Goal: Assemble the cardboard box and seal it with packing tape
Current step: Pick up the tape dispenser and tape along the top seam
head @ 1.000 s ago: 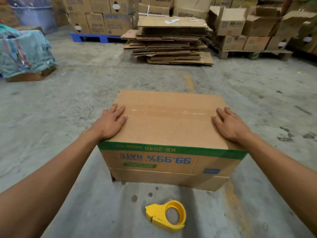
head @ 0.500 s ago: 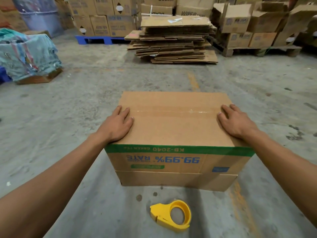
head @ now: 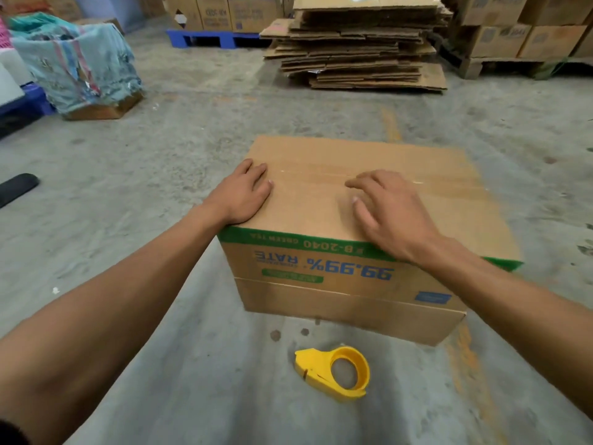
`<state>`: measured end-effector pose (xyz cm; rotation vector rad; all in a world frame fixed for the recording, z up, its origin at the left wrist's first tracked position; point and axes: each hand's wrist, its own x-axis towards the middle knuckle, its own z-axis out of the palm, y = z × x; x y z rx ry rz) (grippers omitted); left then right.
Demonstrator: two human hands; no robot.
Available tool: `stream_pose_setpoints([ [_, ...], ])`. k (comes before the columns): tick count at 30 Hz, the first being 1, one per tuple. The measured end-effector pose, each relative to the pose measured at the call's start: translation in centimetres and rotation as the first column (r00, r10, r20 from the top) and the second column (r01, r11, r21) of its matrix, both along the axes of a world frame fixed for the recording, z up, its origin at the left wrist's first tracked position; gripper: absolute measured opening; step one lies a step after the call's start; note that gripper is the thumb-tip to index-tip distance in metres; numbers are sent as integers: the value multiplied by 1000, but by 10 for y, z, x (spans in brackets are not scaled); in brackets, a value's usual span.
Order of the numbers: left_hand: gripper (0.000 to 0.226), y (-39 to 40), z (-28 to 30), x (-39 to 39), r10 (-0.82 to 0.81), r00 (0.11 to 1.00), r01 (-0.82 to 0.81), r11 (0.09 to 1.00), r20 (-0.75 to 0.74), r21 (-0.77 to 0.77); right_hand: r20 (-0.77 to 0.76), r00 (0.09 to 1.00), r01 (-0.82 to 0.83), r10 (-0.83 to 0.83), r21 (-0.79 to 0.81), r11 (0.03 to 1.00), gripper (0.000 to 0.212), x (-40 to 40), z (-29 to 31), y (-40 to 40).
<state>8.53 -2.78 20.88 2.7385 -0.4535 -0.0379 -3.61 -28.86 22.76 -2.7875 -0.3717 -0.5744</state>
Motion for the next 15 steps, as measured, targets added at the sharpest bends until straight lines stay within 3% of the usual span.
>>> stream_pose_setpoints([
  [3, 62, 0, 0, -1, 1, 1000, -1, 1000, -2, 3, 99, 907, -409, 410, -39, 912, 28, -36, -31, 60],
  [6, 62, 0, 0, -1, 1, 1000, -1, 1000, -5, 3, -138, 805, -592, 577, -109, 799, 33, -78, -89, 90],
  [10, 61, 0, 0, 0, 2, 1000, -2, 1000, 6, 10, -573, 736, -559, 359, -216, 801, 56, -110, -172, 66],
  [15, 68, 1, 0, 3, -29, 995, 21, 996, 92, 87, -717, 659, -469, 228, -155, 869, 71, -115, -207, 34],
])
